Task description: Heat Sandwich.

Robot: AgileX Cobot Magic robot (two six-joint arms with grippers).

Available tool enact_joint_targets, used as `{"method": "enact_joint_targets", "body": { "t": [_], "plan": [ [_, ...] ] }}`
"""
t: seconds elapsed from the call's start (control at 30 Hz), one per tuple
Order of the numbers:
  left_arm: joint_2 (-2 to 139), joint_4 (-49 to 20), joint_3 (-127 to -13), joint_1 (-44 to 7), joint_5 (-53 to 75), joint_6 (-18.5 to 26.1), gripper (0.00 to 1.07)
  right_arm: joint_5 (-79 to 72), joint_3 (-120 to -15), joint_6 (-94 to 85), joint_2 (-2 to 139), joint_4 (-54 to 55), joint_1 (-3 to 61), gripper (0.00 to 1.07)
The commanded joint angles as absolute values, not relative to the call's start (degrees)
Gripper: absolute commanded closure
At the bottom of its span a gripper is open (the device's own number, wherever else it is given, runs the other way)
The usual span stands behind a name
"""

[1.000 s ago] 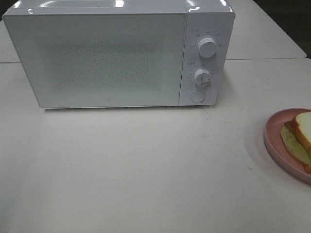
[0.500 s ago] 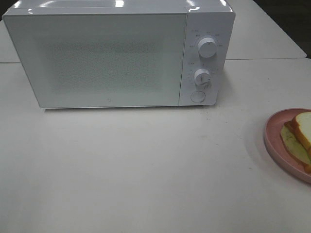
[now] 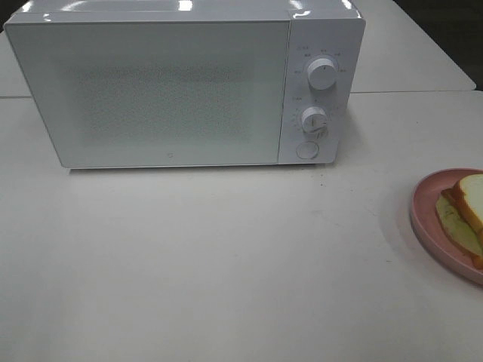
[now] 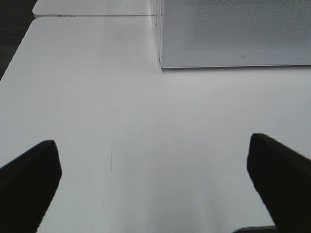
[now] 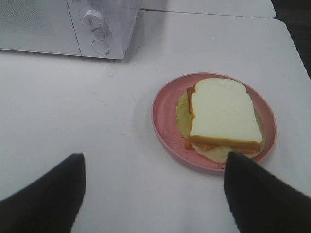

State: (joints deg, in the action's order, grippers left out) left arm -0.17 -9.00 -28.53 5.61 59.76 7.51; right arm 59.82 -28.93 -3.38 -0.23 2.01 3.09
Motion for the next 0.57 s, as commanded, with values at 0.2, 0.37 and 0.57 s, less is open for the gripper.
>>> {"method": "enact_joint_targets", "body": {
  "t": [0.2, 0.37, 0.57],
  "plan": [
    [-1.89, -9.11, -28.36, 5.73, 59.53, 6.99, 0.05, 59.13, -28.93, -3.9, -1.78, 2.12, 2.75, 0.31],
    [-1.89, -9.11, -28.36, 5.73, 59.53, 6.99, 0.05, 59.13, -28.93, -3.9, -1.78, 2.12, 2.75, 0.31],
    [-1.89, -9.11, -28.36, 5.73, 59.53, 6.99, 0.05, 59.13, -28.93, -3.9, -1.78, 2.12, 2.75, 0.31]
  ]
}}
